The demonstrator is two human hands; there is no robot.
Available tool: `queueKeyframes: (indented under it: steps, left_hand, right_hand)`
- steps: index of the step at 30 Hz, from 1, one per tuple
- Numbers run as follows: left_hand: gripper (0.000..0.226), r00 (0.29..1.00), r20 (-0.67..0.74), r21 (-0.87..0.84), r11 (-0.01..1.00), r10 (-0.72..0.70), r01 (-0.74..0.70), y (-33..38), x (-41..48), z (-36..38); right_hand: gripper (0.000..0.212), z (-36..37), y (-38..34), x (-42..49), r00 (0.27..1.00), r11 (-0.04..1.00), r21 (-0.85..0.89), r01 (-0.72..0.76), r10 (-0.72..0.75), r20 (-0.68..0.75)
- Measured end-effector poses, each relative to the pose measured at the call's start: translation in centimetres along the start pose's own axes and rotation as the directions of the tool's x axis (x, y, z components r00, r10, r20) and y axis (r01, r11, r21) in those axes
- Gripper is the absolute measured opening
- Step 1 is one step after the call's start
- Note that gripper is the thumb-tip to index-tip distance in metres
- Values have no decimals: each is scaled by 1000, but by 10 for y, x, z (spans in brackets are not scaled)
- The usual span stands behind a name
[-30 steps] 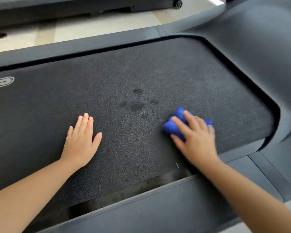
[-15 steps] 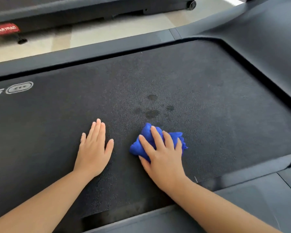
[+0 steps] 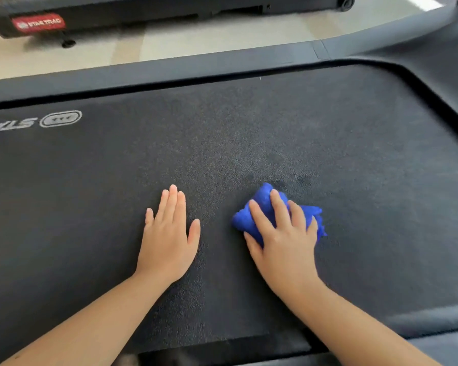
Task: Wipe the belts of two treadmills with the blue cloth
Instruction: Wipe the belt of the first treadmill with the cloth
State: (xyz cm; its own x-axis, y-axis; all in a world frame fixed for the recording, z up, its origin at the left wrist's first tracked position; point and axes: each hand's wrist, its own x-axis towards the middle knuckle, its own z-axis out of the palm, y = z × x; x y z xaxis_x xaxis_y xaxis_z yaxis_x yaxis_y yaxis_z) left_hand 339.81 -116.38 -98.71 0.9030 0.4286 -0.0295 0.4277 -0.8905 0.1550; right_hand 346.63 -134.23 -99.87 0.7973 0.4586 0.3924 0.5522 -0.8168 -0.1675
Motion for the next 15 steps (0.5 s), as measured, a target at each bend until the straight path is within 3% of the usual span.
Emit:
queueKeyframes:
  steps: [3,10,15]
  left_hand:
    - [72,999,-29,7,1000,22,-22,-3,-1,4]
    - [59,998,-54,60,998,34,-31,-5,-1,5]
    - [59,999,-32,117,993,28,-24,-3,1,2]
  right_hand:
    - [46,7,-25,6,995,996,4,93,-94,35]
    - [48,21,-20,45,971,964,126,233,-238,34]
    - [44,58,-46,147,961,972,143,185,-210,181]
